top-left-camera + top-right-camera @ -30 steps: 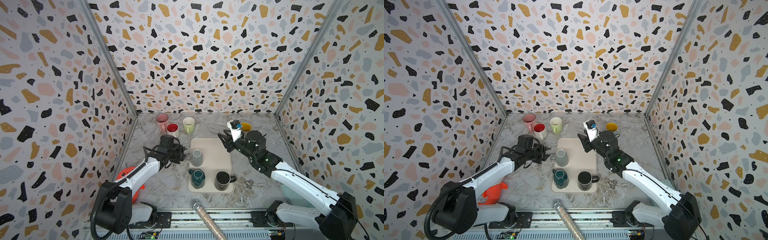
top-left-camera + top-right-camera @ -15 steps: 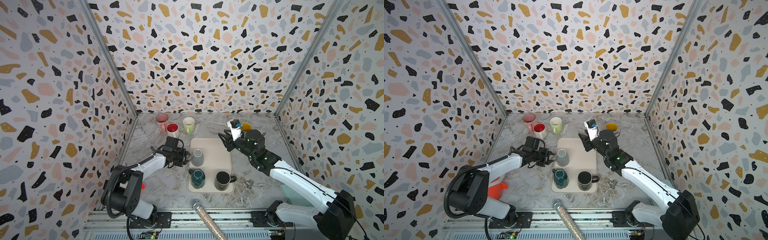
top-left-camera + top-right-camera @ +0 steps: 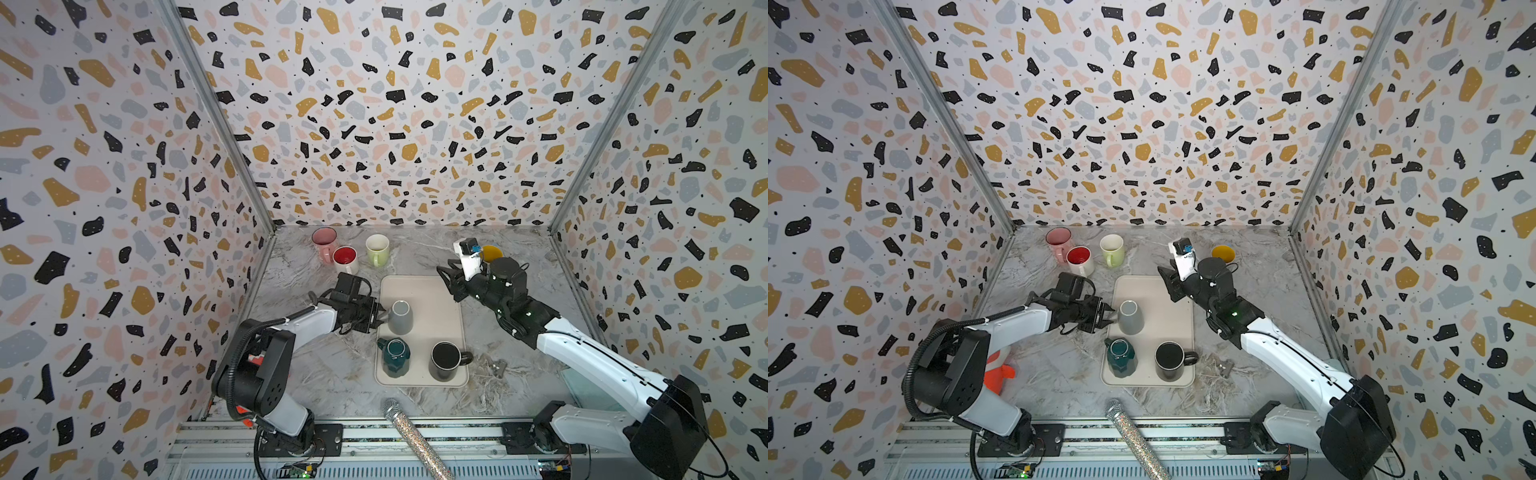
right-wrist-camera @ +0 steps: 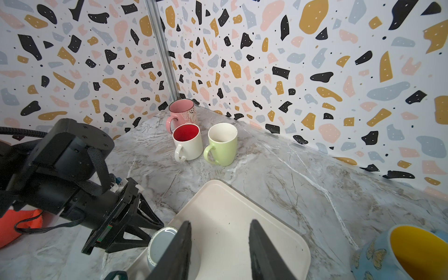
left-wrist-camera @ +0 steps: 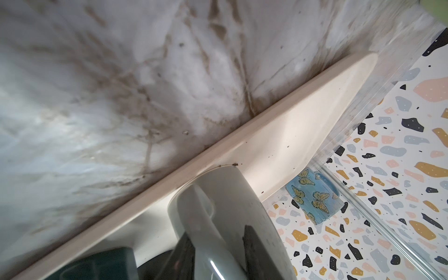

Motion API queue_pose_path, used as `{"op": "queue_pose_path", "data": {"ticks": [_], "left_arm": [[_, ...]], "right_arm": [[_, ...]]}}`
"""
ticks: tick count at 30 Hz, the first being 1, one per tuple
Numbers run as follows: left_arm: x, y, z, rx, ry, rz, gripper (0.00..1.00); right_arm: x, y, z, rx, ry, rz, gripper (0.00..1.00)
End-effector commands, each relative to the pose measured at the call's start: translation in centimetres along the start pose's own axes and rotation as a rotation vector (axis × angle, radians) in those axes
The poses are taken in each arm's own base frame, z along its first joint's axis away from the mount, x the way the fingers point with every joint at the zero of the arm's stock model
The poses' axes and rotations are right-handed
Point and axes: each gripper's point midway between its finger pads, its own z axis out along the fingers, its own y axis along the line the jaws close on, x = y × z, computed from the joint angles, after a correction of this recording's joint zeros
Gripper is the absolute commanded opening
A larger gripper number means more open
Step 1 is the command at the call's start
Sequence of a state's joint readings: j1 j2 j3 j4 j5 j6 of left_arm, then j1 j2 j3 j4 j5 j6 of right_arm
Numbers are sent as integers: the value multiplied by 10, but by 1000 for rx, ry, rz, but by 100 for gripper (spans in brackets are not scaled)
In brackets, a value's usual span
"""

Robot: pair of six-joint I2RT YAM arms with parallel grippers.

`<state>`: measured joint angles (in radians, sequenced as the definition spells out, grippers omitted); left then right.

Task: Turn the mug right side up
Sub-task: Pick up the mug from the tray.

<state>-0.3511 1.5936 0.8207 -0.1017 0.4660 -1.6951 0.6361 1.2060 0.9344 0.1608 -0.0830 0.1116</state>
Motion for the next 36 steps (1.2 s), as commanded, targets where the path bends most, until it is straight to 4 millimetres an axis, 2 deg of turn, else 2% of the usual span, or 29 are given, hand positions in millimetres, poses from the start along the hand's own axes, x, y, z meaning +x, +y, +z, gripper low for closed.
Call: {"op": "queue_pose_path", "data": {"ticks": [1, 8, 17, 27, 33, 36], "left_arm": [[9, -16, 2, 25, 39, 27, 33], [10, -26, 1, 46, 34, 37, 33], [10, -28, 4, 44, 40, 43, 31], [13, -30, 13, 44, 57, 52, 20], [12, -40, 18, 66, 57, 50, 14], [12, -48, 20, 80, 58, 58, 6]], "right_arm": [[-18, -2, -3, 3, -32, 8, 41], [-16, -4, -4, 9, -28, 18, 40], [-14, -6, -3, 11, -26, 25, 40], [-12, -10, -4, 24, -24, 30, 40], [-10, -13, -5, 36, -21, 33, 40], [-11, -15, -5, 41, -22, 34, 40]]}}
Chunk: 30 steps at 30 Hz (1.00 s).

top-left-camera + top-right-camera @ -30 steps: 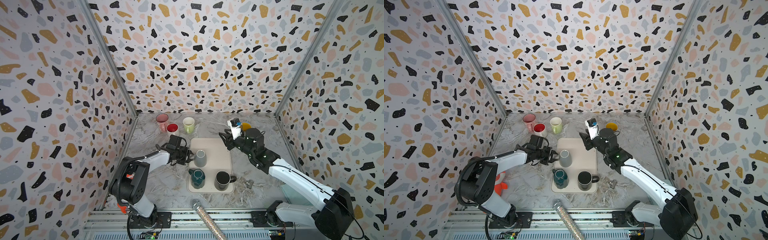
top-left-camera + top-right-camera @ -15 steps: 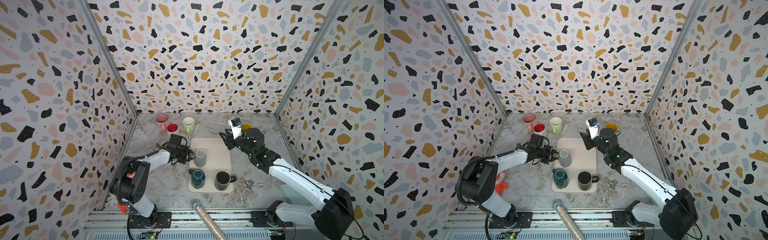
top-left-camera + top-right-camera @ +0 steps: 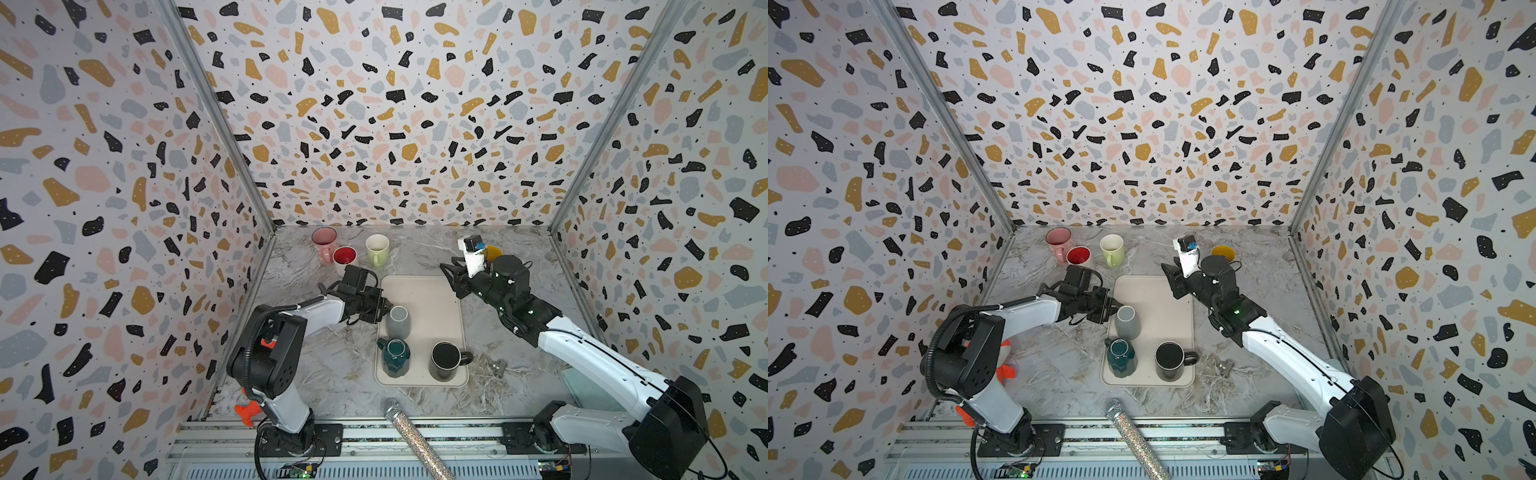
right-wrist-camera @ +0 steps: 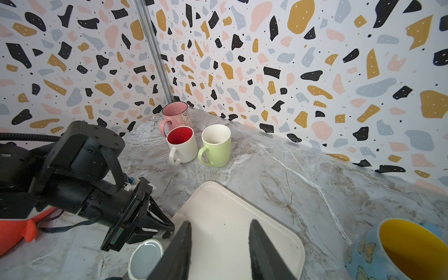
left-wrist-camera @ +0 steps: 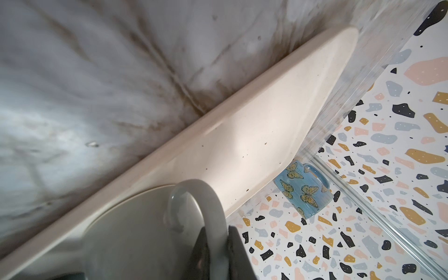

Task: Turn the mug right side up
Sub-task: Pick up the mug from the tray.

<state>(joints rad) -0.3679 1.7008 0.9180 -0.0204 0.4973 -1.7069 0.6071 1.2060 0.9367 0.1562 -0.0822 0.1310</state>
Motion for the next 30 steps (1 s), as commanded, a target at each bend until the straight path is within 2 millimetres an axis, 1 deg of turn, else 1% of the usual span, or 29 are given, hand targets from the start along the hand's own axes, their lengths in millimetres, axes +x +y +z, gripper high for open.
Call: {"op": "queue_pose_path", "data": {"ticks": [1, 2, 7, 12, 14, 19, 22, 26, 30], "left_arm": [[5, -18, 2, 34, 15, 32, 3], [6, -21, 2, 40, 19, 38, 0], [17, -44, -4, 92, 38, 133, 0], [33, -70, -22, 164, 23, 306, 0], [37, -80, -29, 191, 11, 371, 0], [44, -105, -41, 258, -19, 533, 0], [55, -124, -50, 341, -29, 640, 0], [70, -148, -68, 465, -73, 820, 0], [81, -159, -80, 486, -151, 1036, 0]], "right_arm": [[-9, -4, -5, 14, -20, 8, 40], [-10, -4, -5, 14, -21, 9, 40], [-9, -5, -6, 18, -20, 11, 40], [-9, -5, -7, 20, -19, 10, 40], [-8, -6, -7, 21, -16, 13, 40], [-10, -5, -8, 15, -19, 16, 40], [-10, -4, -8, 12, -18, 15, 40], [-12, -4, -9, 15, -15, 11, 40], [-12, -3, -9, 9, 2, 7, 40]]}}
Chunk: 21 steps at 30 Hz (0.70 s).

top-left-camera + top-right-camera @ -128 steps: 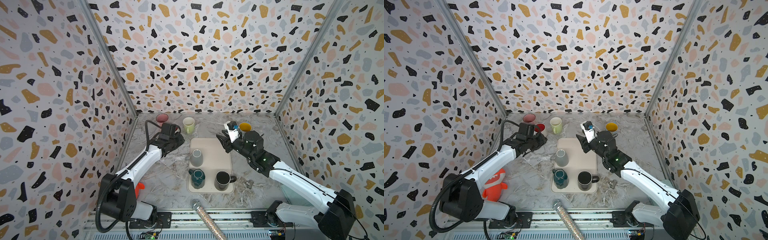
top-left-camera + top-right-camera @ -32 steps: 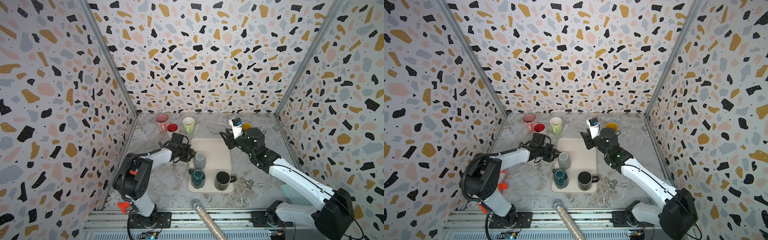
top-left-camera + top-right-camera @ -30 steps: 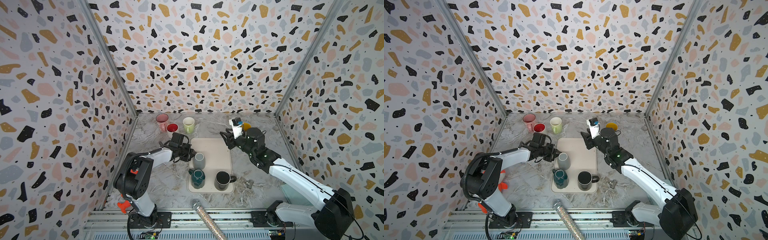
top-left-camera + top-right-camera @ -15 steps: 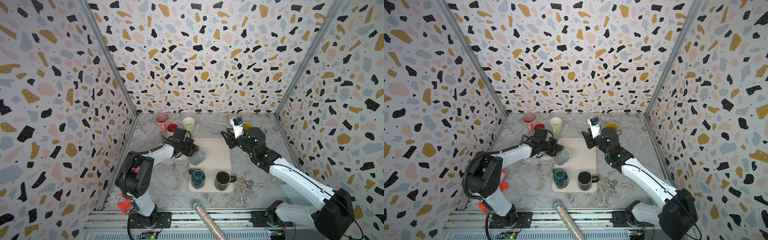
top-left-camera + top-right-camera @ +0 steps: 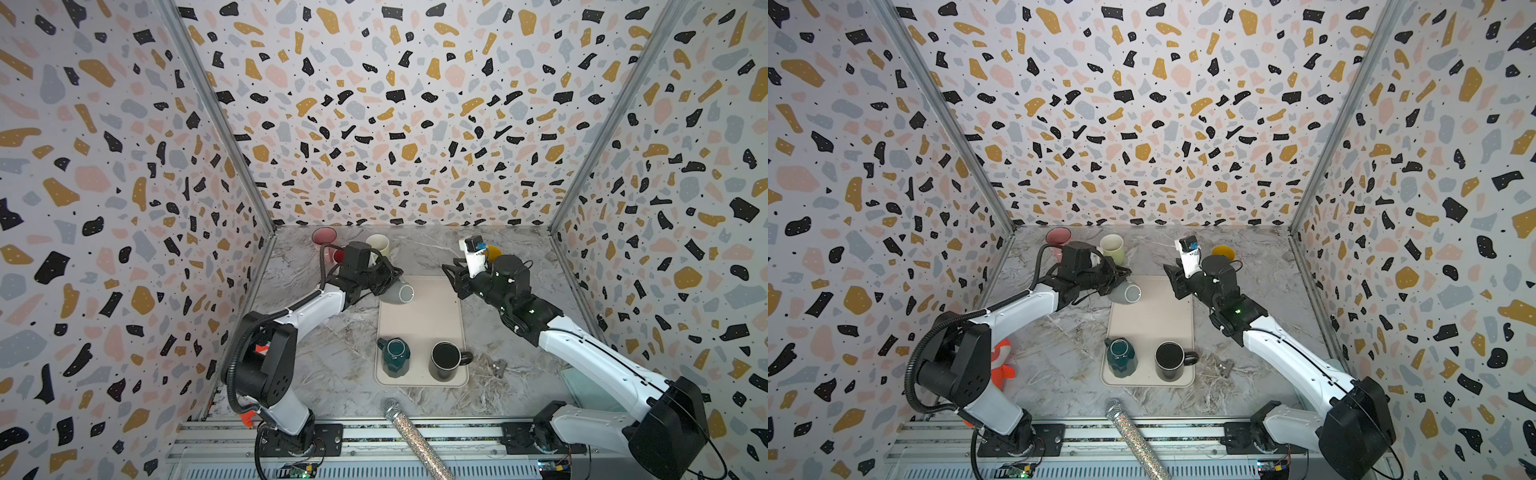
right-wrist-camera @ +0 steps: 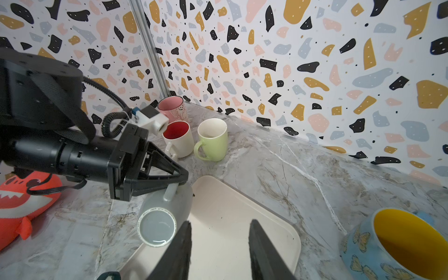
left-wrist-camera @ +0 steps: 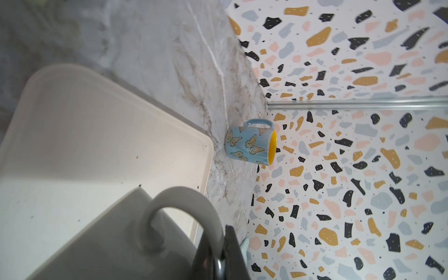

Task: Turn the mug right side up
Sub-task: Pick up the mug from the tray, then place the mug at the top-center of the table.

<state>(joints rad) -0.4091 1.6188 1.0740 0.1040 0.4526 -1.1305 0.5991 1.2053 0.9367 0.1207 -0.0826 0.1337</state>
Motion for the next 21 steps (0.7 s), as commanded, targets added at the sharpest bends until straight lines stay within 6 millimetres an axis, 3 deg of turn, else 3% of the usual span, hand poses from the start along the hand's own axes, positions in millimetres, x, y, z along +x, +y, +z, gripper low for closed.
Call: {"op": "queue_pose_path", "data": {"ticks": [1, 9, 15, 21], "left_arm": [[-15, -69, -21, 154, -109, 334, 0], [-15, -102, -47, 80, -306, 824, 0], [3, -124, -65, 117, -466, 1114, 0], [22, -128, -72, 126, -548, 1312, 0]], "right_arm": [[-19, 1, -8, -1, -27, 2, 40], [-26, 7, -4, -30, 14, 11, 40], [-36, 18, 1, -98, 28, 29, 40], [-51, 33, 0, -176, 13, 31, 47]]}}
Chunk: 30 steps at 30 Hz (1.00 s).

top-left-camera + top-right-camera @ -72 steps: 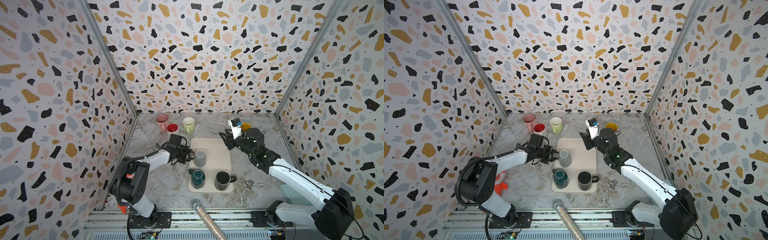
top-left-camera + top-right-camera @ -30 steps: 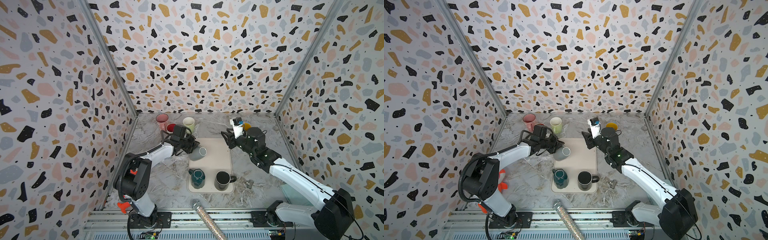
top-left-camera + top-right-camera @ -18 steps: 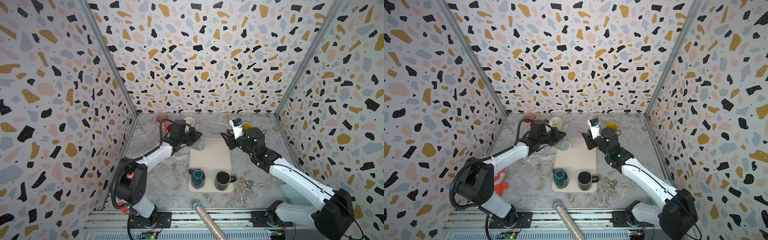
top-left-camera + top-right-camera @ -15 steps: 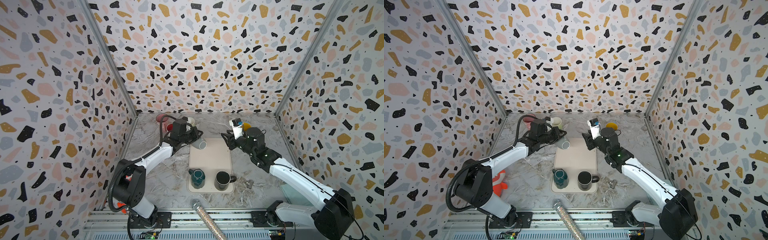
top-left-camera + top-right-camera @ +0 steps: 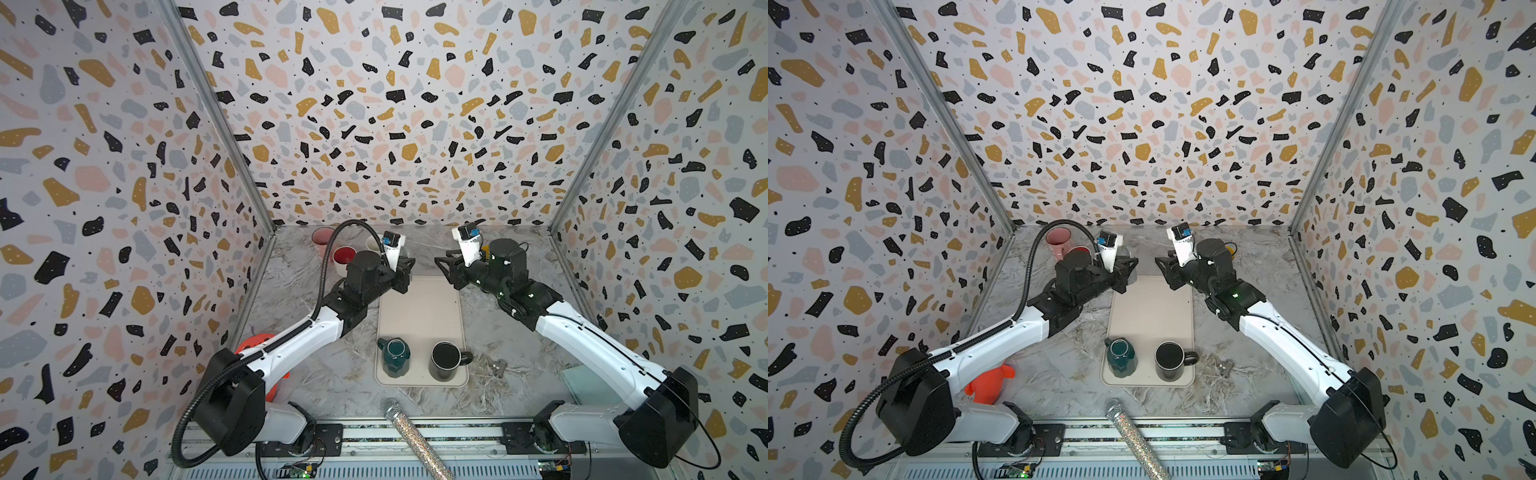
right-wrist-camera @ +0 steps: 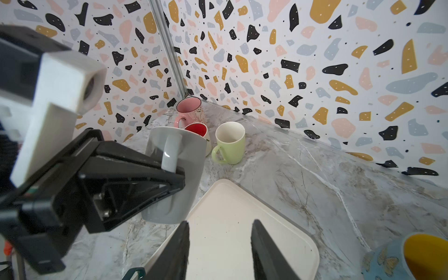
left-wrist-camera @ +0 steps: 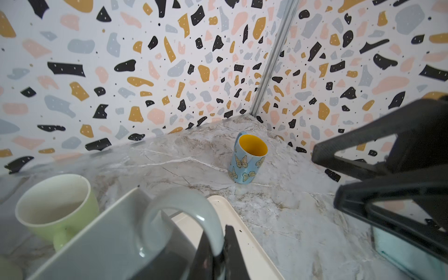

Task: Turn the mug right side up
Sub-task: Place the mug at the top-center of the table.

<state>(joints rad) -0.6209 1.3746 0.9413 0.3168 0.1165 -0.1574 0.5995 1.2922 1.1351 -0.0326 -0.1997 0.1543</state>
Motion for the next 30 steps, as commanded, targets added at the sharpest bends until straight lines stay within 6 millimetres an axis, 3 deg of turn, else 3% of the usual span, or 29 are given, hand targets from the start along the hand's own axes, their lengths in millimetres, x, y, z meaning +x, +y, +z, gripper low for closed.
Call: {"op": "queue_pose_path", "data": {"ticks": [1, 13, 24, 30], "left_arm": [[-50, -9, -17, -36, -232, 215, 0], [-47, -29, -23, -41, -296, 311, 0], [-43, -52, -23, -10, -286, 362, 0], [-42, -58, -25, -17, -286, 400, 0]], "right_arm": [[-25, 16, -10, -76, -44, -1, 48], [-22, 40, 5, -182, -31, 17, 61], [-20, 43, 19, -195, -31, 45, 64], [-19, 41, 26, -189, -14, 52, 58]]}}
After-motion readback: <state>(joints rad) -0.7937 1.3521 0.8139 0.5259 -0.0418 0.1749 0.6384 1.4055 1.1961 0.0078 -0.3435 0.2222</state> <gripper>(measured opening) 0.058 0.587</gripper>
